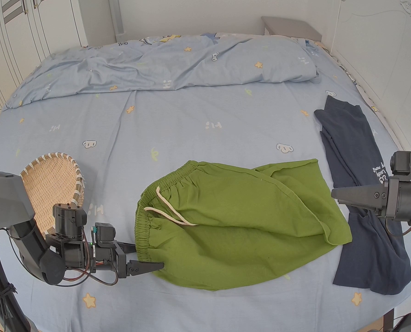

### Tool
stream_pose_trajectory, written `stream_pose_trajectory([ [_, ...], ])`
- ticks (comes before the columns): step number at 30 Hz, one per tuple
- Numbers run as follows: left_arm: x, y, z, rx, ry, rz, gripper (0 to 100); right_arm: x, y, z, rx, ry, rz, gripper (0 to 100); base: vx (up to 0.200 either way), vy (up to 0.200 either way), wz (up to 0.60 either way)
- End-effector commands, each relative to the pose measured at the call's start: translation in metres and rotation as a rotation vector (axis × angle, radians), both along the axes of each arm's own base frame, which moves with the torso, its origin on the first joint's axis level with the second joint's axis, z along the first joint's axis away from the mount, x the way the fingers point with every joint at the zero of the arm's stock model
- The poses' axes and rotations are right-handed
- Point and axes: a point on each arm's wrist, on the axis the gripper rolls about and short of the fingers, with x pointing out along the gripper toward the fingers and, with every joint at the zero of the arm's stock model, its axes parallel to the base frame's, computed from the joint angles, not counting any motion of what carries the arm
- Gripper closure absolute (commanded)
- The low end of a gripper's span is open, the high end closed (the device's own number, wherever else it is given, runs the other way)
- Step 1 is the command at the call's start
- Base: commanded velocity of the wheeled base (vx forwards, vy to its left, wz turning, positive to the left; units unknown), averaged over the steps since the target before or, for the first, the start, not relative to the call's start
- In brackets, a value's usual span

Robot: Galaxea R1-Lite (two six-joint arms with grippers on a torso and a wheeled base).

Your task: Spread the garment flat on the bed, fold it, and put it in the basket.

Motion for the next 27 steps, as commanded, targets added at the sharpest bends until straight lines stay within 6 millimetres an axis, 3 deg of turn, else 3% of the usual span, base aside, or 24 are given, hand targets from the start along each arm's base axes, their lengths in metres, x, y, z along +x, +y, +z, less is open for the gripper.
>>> stream_pose_trajectory([
  [1, -0.006, -0.006, -0.001, -0.025, 0.013, -0.003, 0, 0.001, 0.001, -0.001, -0.001, 0.006, 0.001, 0, 0.0, 0.0, 0.0],
  [7, -0.011, -0.006, 0.001, -0.073, 0.008, 0.026, 0, 0.002, 0.0, -0.001, -0.002, 0.008, -0.002, 0, 0.0, 0.0, 0.0],
  [8, -0.012, -0.006, 0.001, -0.076, 0.006, 0.025, 100, 0.002, 0.0, -0.001, -0.002, 0.006, -0.002, 0, 0.0, 0.0, 0.0],
  [18, -0.018, -0.002, -0.003, -0.109, 0.054, -0.004, 100, 0.002, -0.001, -0.002, -0.003, 0.008, -0.008, 0, 0.0, 0.0, 0.0],
  [27, -0.026, 0.014, 0.021, -0.205, 0.23, 0.133, 100, 0.003, -0.002, -0.001, -0.002, 0.009, -0.012, 0, 0.0, 0.0, 0.0],
])
